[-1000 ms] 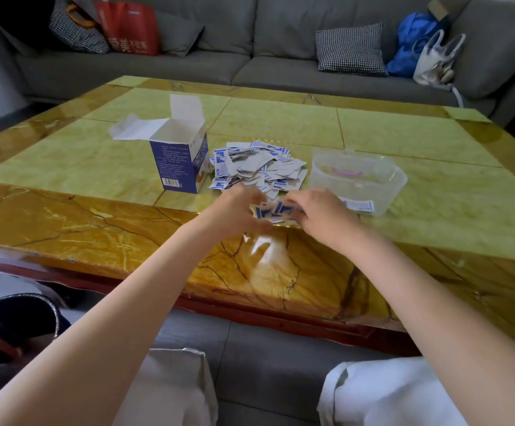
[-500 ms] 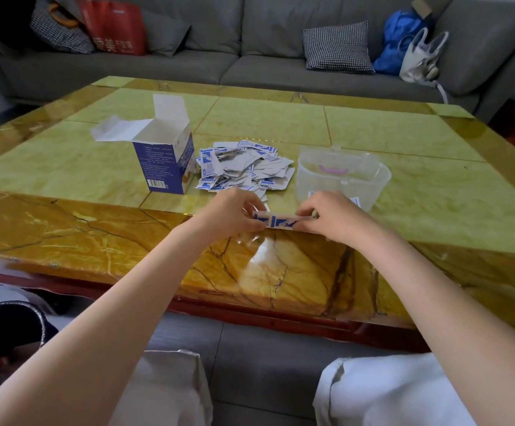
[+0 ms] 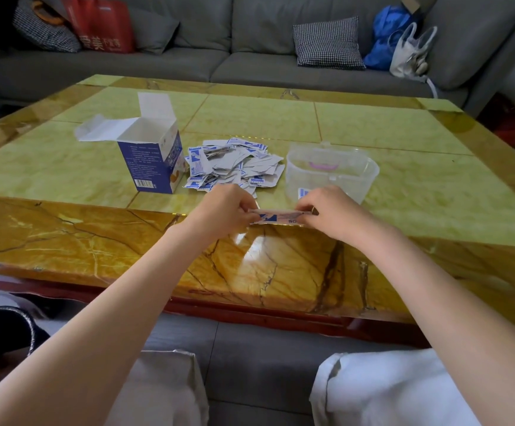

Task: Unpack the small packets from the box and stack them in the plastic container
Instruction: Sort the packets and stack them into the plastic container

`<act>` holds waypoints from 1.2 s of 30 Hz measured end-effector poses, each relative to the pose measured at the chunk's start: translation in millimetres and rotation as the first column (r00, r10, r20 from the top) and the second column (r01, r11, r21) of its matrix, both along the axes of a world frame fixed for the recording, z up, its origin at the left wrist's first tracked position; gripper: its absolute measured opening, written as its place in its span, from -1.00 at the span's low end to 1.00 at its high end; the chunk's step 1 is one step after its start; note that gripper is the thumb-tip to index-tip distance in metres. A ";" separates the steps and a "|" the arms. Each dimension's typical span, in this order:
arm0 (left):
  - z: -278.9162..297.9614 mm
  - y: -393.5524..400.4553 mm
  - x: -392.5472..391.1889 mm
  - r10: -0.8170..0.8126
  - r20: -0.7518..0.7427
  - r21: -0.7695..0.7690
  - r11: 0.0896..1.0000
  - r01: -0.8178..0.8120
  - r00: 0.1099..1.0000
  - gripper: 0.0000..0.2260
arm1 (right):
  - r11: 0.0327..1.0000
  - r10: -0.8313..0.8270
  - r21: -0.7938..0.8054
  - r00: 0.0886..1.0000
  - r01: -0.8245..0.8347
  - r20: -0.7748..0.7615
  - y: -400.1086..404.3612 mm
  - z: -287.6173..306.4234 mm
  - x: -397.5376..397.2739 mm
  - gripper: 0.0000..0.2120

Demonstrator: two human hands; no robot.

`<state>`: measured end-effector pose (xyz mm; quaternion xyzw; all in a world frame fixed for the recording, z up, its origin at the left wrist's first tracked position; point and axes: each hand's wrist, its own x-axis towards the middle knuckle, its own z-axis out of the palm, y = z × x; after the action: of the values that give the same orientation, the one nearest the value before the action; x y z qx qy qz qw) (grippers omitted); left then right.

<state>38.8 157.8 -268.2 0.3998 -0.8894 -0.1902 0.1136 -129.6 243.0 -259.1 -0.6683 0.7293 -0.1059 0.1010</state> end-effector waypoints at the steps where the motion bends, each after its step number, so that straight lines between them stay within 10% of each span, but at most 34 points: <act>1: 0.6 -0.7 -0.1 0.007 -0.019 0.000 1.000 -0.007 1.000 -0.87 | 1.000 -0.002 -0.012 1.000 0.002 0.009 -0.2 0.3 -0.2 -0.81; 27: 16.3 11.8 -5.9 0.060 0.086 -0.117 0.992 -0.050 0.994 -0.84 | 0.990 0.090 -0.087 0.977 -0.108 -0.192 -2.8 -6.2 6.9 -0.70; 36: 55.5 6.0 -28.4 0.087 -0.333 -0.195 0.968 -0.159 0.939 -0.74 | 0.903 -0.043 -0.426 0.998 0.060 0.050 -6.6 42.5 -13.7 -0.72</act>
<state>10.4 163.8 -212.7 0.4037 -0.8475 -0.1461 0.3120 -143.3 236.4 -216.6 -0.6525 0.7037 -0.2787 -0.0361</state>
